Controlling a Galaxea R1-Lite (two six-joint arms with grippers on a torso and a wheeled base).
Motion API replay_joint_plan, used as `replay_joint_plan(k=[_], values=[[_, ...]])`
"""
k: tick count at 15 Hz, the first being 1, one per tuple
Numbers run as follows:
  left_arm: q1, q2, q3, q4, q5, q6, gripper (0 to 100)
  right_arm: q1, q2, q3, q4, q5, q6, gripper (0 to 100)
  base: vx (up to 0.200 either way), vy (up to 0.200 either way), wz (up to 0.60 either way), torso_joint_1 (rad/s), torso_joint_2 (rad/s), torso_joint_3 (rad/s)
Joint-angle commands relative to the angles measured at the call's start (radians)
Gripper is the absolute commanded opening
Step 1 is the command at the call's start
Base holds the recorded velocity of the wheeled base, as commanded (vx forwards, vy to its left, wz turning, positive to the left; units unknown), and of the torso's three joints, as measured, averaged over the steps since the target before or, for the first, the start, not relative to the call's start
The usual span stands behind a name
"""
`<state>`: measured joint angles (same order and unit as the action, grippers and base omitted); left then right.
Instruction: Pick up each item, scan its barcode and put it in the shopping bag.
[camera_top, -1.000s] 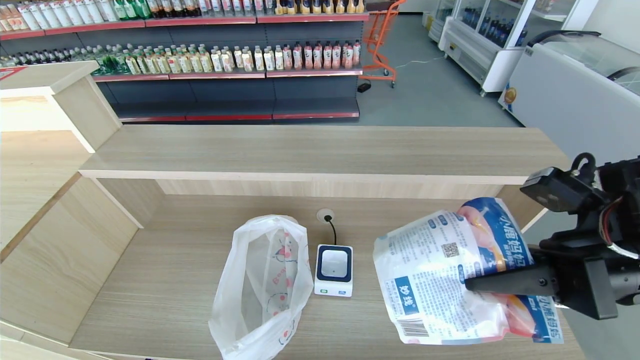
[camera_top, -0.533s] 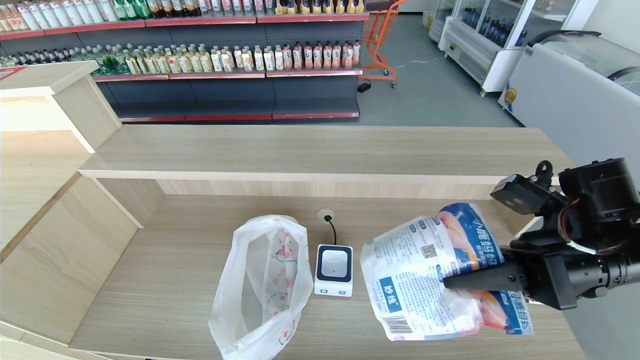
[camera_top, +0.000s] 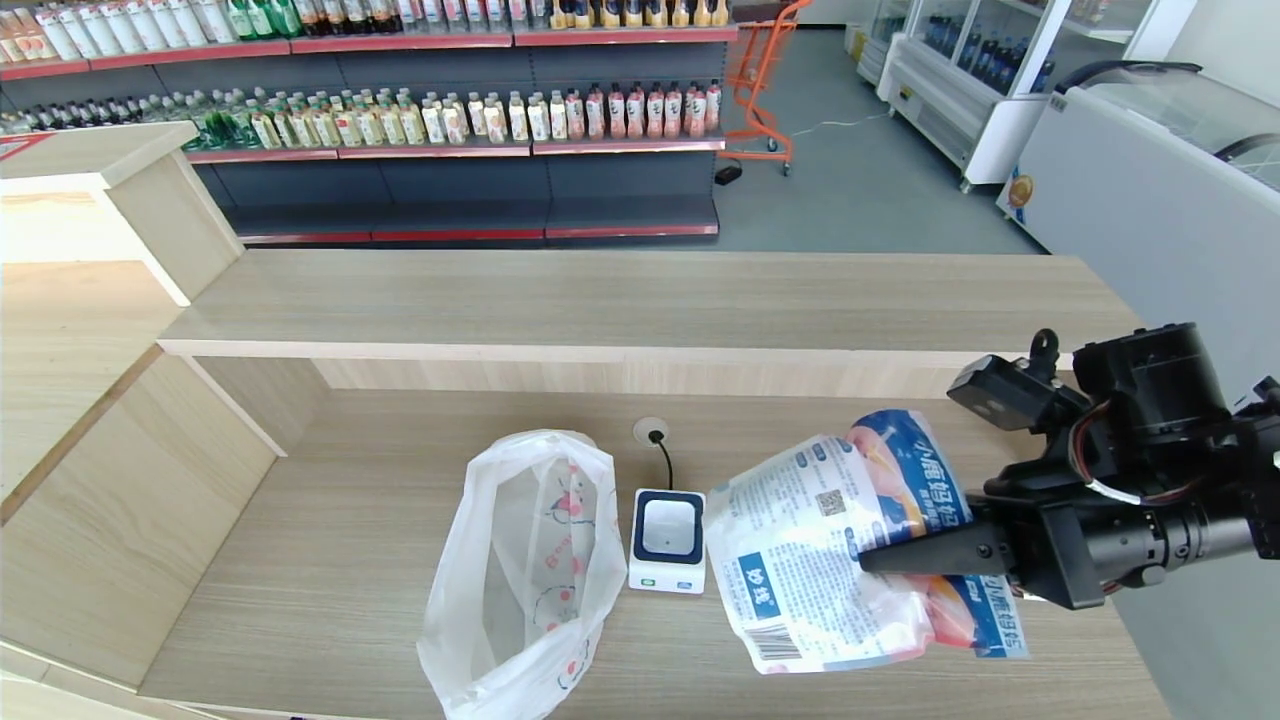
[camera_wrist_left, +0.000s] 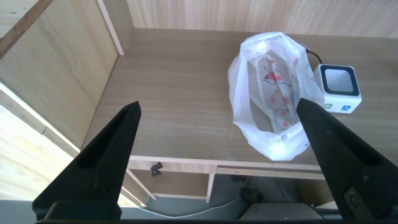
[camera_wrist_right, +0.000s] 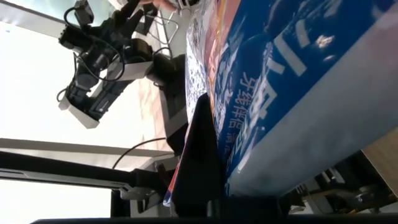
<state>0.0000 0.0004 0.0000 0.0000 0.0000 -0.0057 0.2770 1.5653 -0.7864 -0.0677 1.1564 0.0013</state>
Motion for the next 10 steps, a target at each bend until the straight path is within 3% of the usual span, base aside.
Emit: replay_joint_plan(k=[1, 10], values=[[0.0, 0.001, 0.0, 0.0, 0.0, 0.0, 100, 0.004, 0.005, -0.002, 0.0, 0.0, 0.002, 0, 0.0, 0.0, 0.0, 0.0, 0.0, 0.0], [0.0, 0.0, 0.0, 0.0, 0.0, 0.0, 100, 0.011, -0.031, 0.003, -0.044, -0.003, -0.018, 0, 0.0, 0.0, 0.0, 0.0, 0.0, 0.0]])
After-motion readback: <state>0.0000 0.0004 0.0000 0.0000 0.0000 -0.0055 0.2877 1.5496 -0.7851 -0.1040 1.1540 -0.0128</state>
